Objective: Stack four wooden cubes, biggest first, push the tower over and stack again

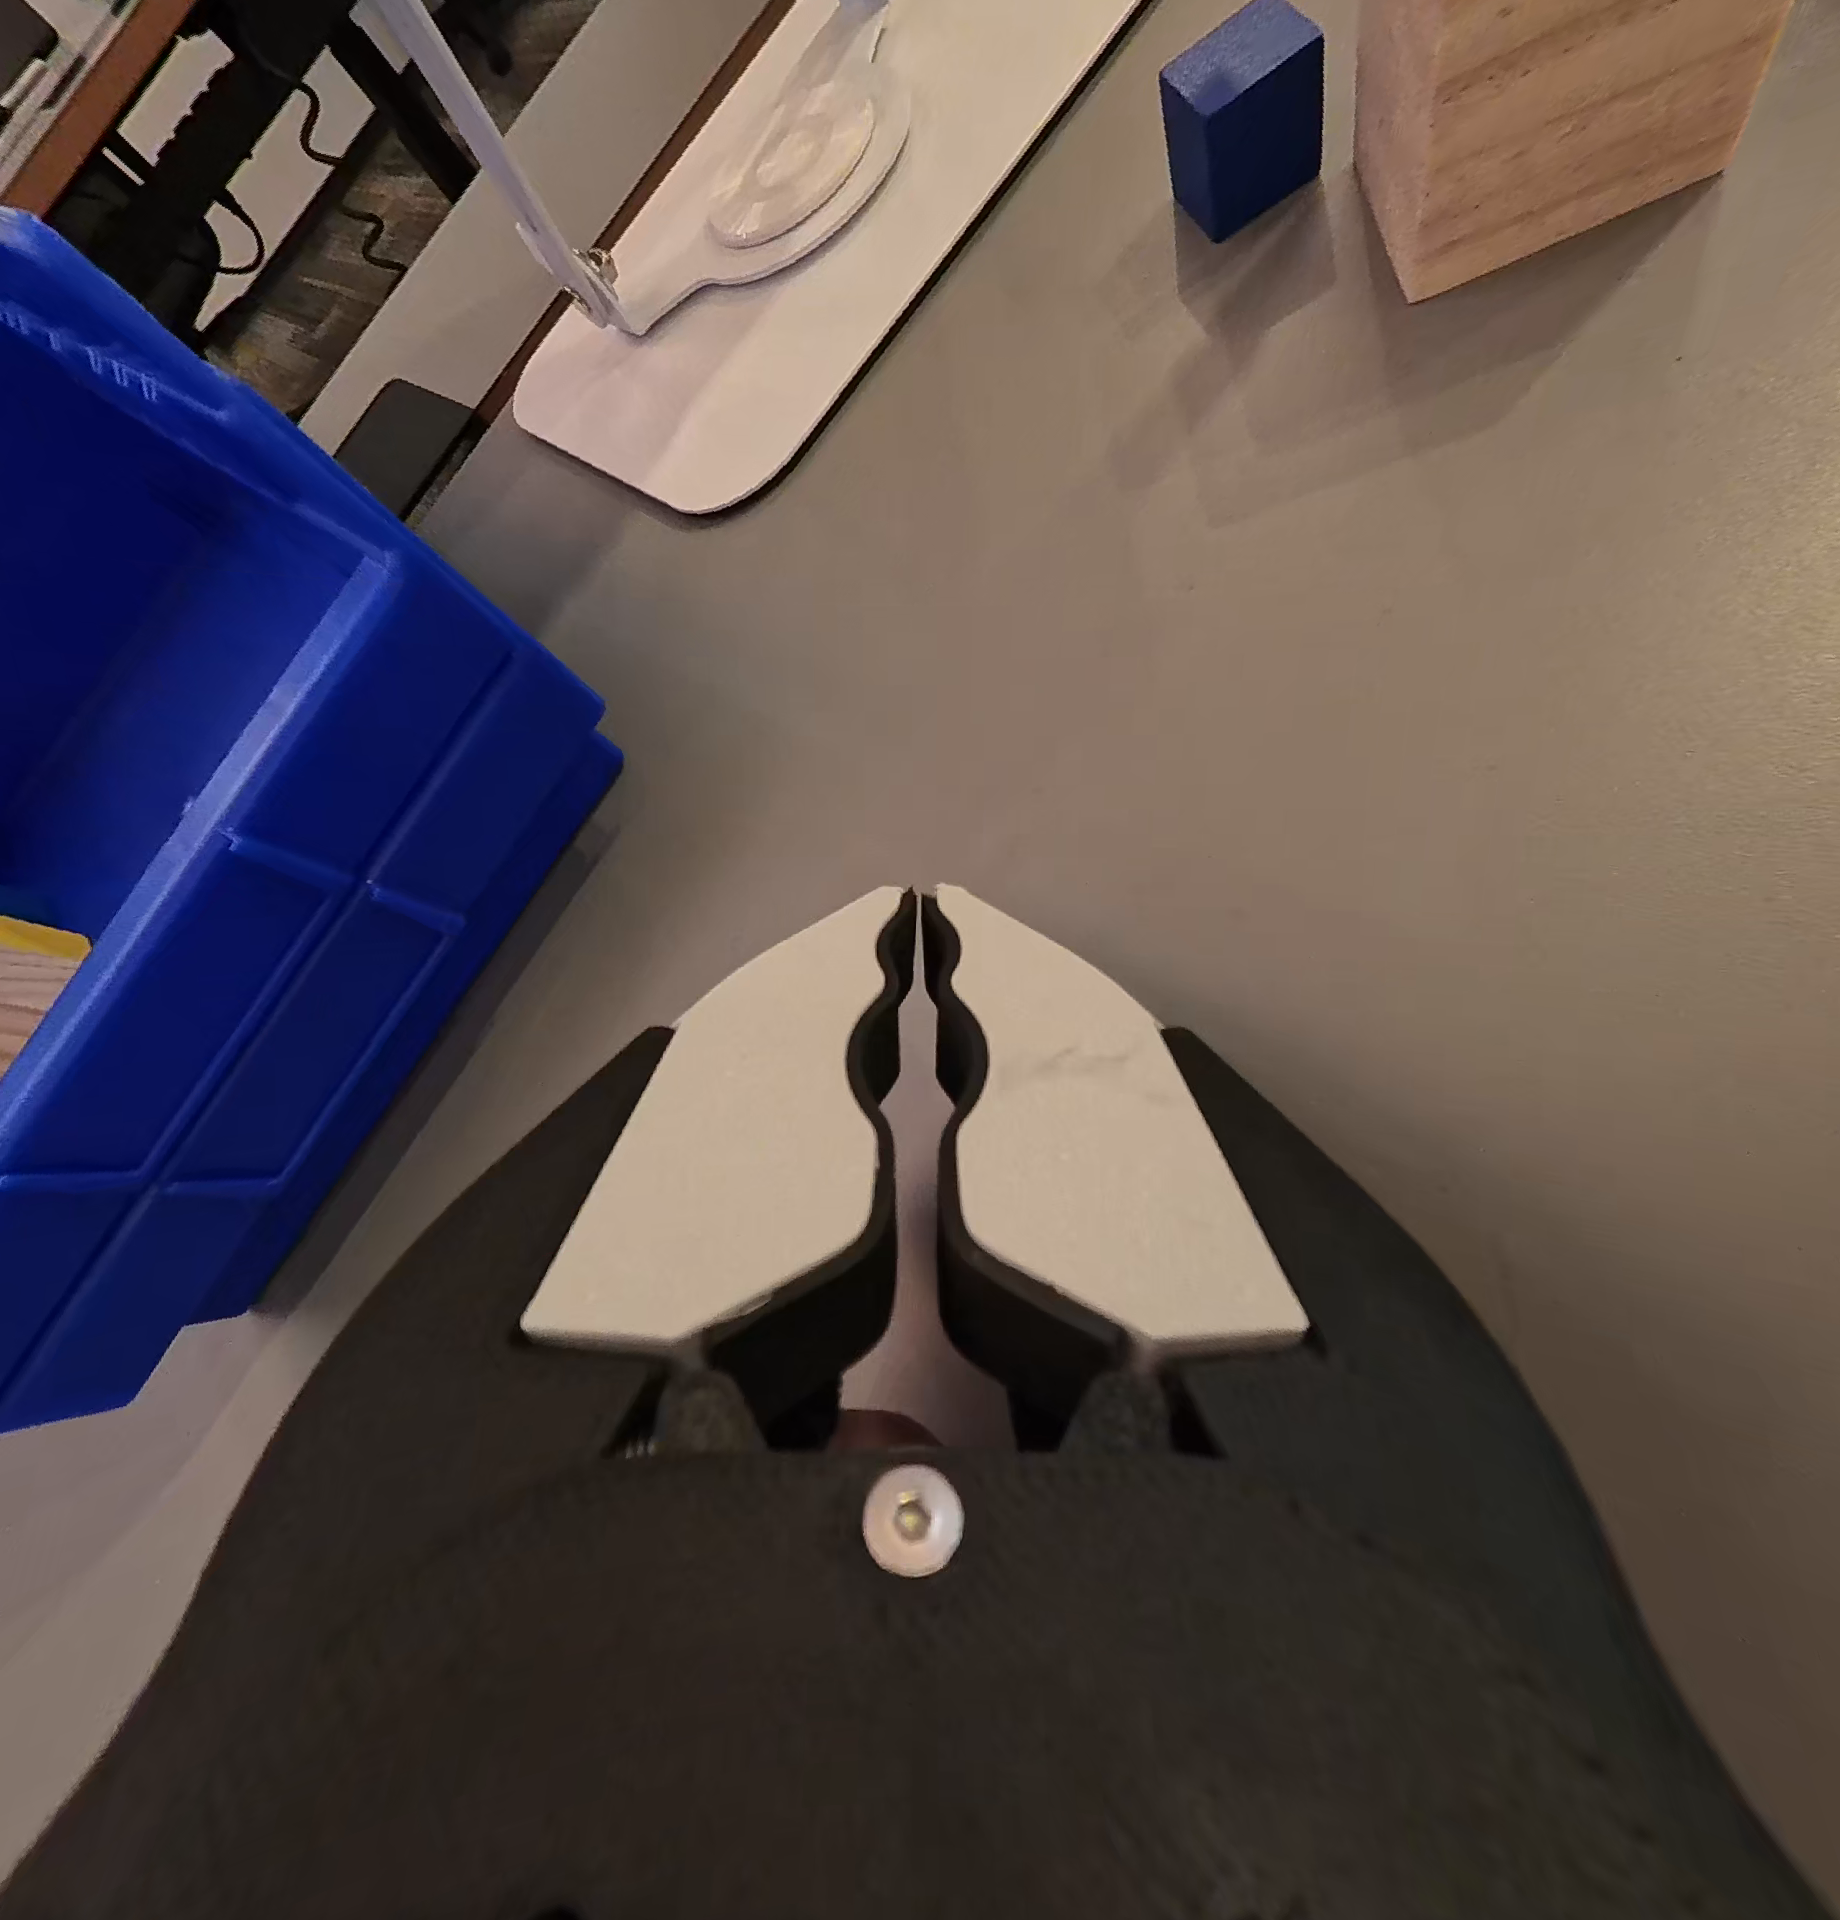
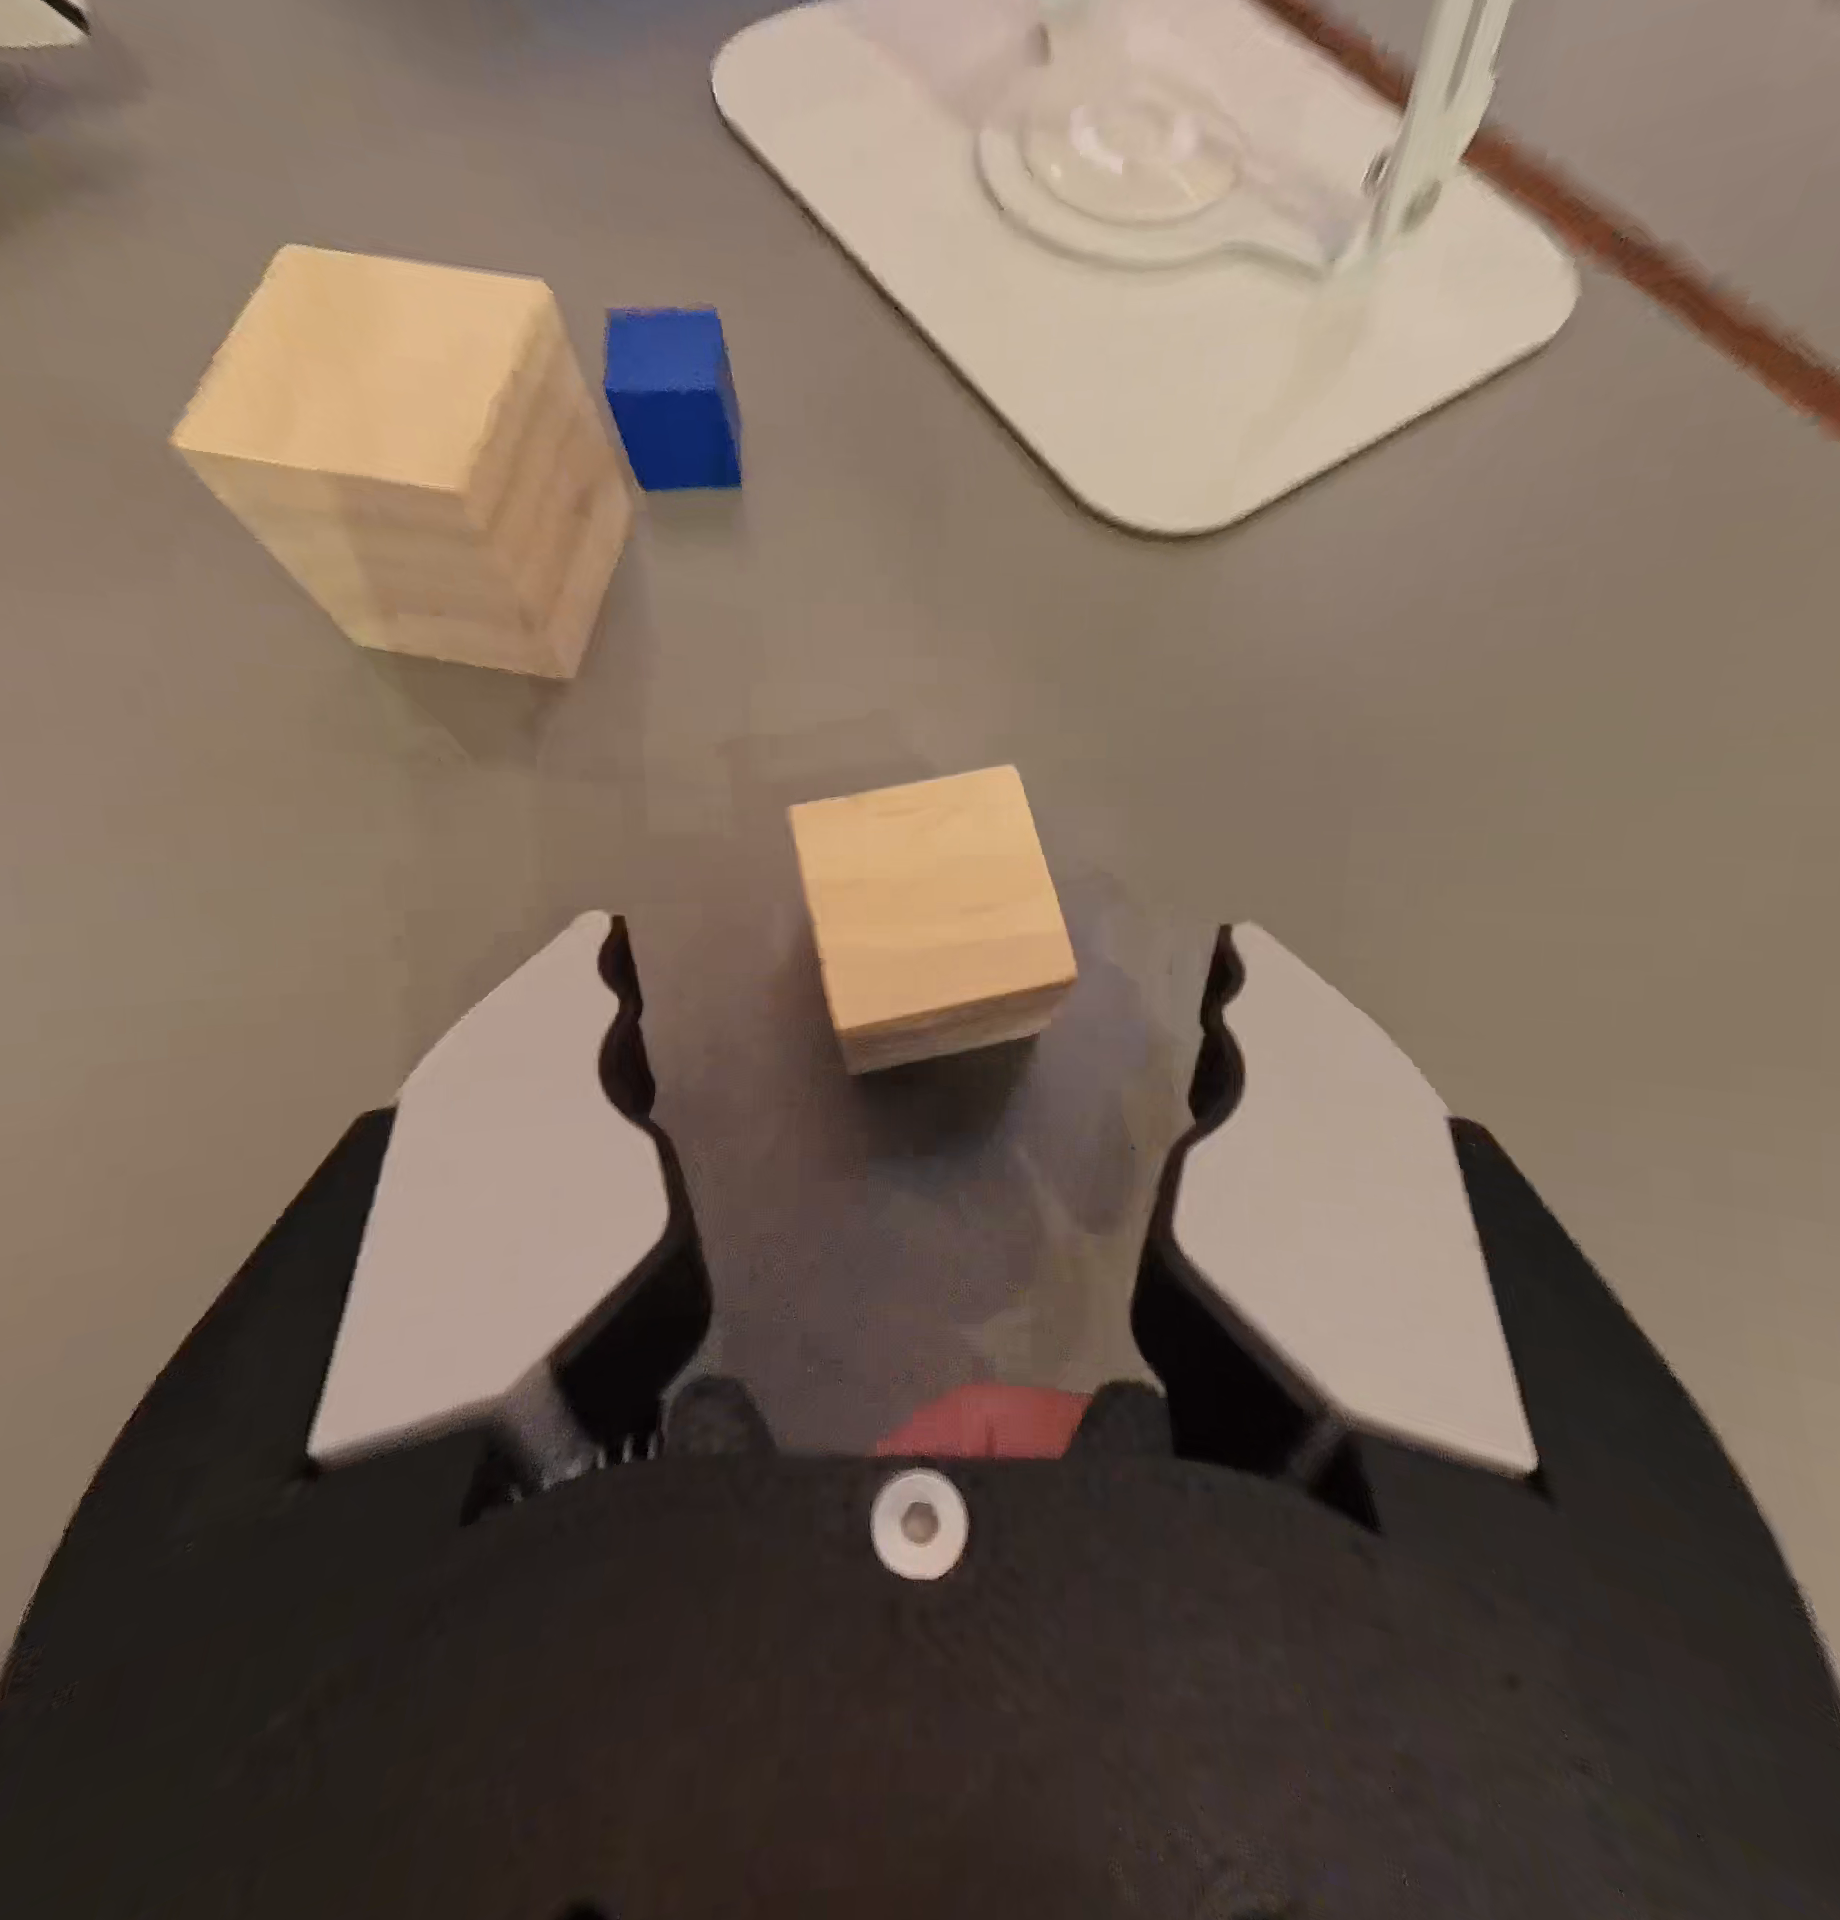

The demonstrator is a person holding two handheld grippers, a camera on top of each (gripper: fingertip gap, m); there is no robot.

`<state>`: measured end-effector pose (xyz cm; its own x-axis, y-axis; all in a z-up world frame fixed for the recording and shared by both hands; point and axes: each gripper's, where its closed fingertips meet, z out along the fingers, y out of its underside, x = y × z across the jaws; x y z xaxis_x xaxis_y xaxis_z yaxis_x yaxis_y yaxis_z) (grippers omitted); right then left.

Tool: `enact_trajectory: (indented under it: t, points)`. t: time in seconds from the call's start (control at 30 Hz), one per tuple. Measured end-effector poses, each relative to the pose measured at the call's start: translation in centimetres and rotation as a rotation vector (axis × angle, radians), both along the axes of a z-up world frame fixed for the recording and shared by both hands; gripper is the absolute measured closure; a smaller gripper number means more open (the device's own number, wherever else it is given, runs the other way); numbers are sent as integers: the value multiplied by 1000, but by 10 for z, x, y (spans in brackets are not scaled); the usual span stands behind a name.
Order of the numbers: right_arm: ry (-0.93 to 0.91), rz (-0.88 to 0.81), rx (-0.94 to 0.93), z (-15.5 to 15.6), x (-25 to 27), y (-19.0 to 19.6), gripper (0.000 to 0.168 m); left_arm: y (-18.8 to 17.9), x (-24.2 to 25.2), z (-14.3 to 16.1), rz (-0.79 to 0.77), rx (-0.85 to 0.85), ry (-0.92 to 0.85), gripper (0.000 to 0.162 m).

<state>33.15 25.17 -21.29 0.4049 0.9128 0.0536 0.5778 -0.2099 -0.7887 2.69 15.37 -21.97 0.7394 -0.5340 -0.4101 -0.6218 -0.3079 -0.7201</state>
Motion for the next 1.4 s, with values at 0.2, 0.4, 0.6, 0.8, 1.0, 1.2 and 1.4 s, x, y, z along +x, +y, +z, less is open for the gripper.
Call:
enact_trajectory:
  t: [0.2,0.4,0.6,0.8,1.0,1.2,1.4]
  points:
    - [6,22,141,49,-63,-50,74,0,0,-1,3,-4,6,161]
    - [-93,11,-56,-6,-126,-52,60,0,-3,1,10,8,-4,161]
    - [-88,166,-50,-11,-143,-66,97,-2,-3,4,3,9,-34,162]
    - [-130,691,-49,-13,-138,-137,97,-3,-2,4,-9,6,-36,162]
    - [-220,710,-72,-8,-138,-133,56,-3,-2,2,-8,4,-21,162]
    - [-10,447,65,48,-75,-74,69,-4,-3,5,-8,2,-48,161]
    - [-34,125,-50,10,6,6,77,-4,-2,1,-10,-6,-21,161]
